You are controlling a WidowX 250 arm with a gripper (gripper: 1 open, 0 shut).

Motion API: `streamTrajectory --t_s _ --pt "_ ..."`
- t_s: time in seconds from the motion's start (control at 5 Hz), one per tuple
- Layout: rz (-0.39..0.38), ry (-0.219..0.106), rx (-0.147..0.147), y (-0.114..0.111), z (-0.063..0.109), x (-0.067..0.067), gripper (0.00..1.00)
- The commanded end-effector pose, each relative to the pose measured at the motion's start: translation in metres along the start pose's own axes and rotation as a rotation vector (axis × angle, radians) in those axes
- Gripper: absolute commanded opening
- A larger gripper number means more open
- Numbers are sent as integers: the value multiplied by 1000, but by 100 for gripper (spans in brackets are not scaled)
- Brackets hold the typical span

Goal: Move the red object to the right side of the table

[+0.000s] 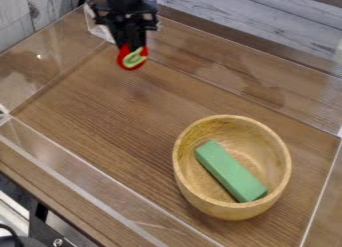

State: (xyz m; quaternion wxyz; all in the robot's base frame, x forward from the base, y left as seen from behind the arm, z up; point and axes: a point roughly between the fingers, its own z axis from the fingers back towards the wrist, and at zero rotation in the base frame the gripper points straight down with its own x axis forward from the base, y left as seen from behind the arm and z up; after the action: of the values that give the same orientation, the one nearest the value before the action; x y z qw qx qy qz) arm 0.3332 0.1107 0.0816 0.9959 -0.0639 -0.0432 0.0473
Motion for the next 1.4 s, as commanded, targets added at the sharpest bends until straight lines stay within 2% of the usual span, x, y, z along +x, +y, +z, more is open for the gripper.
streamTrajectory --t_s 0.0,0.6,1.2 --pt "-69 -83 27 -20 21 19 0" --pt "-179 -46 47 -44 -7 33 0" --pt "-248 -25 50 -65 -23 37 0"
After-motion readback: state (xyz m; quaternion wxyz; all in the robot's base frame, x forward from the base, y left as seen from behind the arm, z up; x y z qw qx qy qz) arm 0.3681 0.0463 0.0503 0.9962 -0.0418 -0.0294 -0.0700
